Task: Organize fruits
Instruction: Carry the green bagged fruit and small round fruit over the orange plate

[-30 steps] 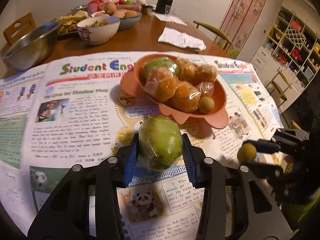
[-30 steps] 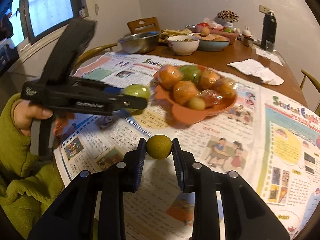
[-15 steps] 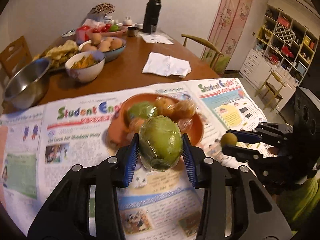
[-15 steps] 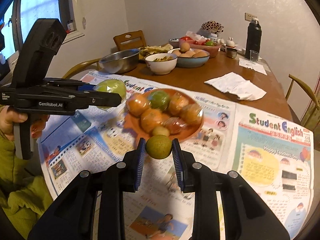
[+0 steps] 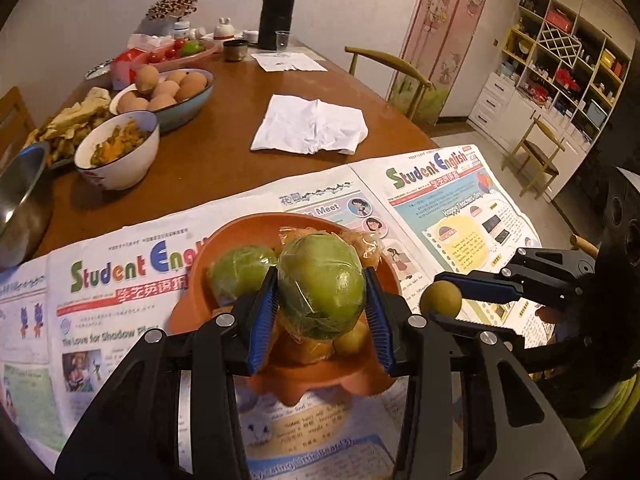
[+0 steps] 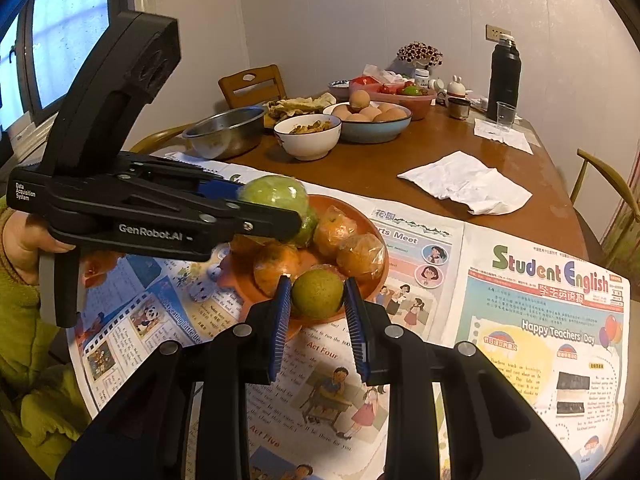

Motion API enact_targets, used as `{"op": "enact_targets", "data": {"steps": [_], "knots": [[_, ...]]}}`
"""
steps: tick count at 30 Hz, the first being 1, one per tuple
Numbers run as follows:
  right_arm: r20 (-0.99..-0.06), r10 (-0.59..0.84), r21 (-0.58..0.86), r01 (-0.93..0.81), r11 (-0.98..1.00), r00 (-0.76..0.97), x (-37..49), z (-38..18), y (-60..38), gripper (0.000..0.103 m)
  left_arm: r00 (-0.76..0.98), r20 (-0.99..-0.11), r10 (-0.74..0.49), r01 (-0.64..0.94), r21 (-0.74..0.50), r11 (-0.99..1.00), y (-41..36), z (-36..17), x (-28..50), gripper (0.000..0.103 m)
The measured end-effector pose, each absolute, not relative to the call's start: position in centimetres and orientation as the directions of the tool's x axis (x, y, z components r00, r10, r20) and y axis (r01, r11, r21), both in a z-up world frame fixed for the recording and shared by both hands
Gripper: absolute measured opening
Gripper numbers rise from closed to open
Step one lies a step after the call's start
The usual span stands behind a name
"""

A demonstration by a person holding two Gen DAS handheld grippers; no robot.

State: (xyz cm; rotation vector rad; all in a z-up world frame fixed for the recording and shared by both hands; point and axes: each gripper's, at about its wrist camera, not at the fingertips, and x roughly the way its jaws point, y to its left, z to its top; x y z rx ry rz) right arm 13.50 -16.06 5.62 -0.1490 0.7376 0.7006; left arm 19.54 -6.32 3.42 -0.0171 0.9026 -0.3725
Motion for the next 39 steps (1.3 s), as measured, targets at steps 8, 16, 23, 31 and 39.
{"op": "enact_targets", "data": {"steps": [8, 16, 23, 31, 39], "knots": [[-0.672, 0.533, 0.12, -0.634, 0.764, 0.514, 14.3, 4.9, -15.7, 0.026, 0.531, -0.786, -0.316, 0.312, -0.166, 0.936, -6.7, 2.2, 20.8, 0.033], [-0.679, 0.534, 0.127, -0.635, 0.762, 0.504, 14.9, 4.4, -15.4, 0.026, 0.514, -0.798, -0.315, 0.305, -0.173, 0.937, -6.6, 1.4, 21.4, 0.034], [-0.684, 0.535, 0.129, -0.64, 0.758, 0.496, 15.1, 4.0, -15.2, 0.026, 0.516, -0.794, -0.32, 0.302, -0.181, 0.936, -6.4, 1.3, 21.6, 0.034], [-0.695, 0.529, 0.125, -0.643, 0.756, 0.487, 15.4, 3.5, -14.7, 0.026, 0.529, -0.785, -0.323, 0.297, -0.185, 0.937, -6.1, 1.8, 21.4, 0.034], [-0.708, 0.521, 0.121, -0.644, 0.756, 0.478, 15.7, 2.9, -14.1, 0.026, 0.54, -0.776, -0.327, 0.293, -0.191, 0.937, -5.8, 2.2, 21.2, 0.034]]}}
